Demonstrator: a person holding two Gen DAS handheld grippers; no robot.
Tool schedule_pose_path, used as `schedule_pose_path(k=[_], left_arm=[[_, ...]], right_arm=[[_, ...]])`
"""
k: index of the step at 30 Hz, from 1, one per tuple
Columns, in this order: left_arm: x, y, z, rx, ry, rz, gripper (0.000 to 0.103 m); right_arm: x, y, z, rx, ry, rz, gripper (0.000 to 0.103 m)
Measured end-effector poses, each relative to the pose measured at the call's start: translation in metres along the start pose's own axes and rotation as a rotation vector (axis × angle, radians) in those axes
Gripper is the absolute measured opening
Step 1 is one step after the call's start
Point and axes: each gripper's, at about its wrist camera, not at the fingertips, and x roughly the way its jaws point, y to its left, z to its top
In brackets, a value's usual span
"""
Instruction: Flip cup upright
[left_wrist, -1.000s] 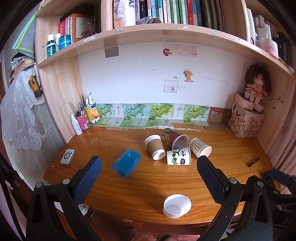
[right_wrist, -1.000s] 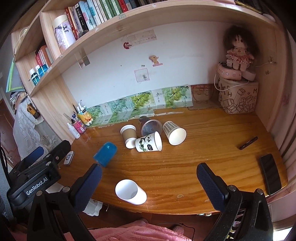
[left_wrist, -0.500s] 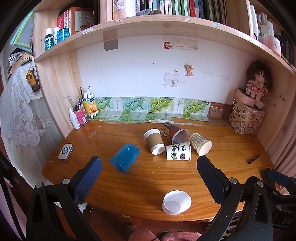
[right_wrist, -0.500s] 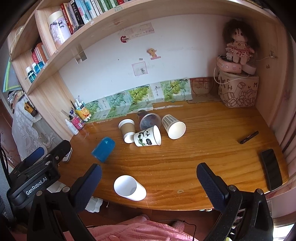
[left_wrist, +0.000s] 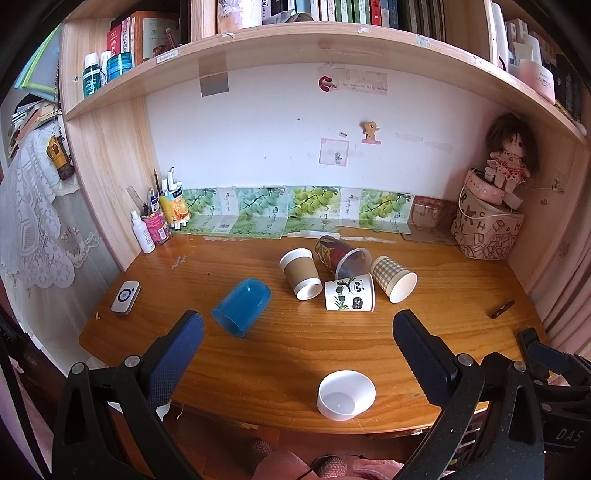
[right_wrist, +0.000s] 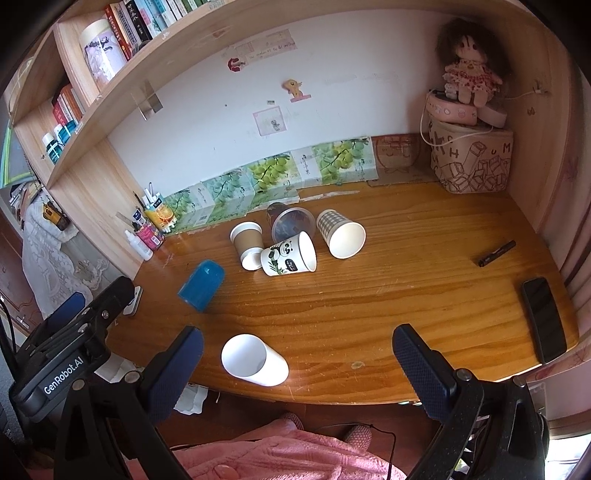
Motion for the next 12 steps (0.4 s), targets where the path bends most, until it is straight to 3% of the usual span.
schedule_pose_path(k=[12], left_arm=[[-0.0024, -0.0061, -0.0061, 0.006, 0.020, -0.004, 0.102]], right_arm=[[0.0008, -0.0088, -0.0070, 0.030, 0.028, 0.019, 0.103]])
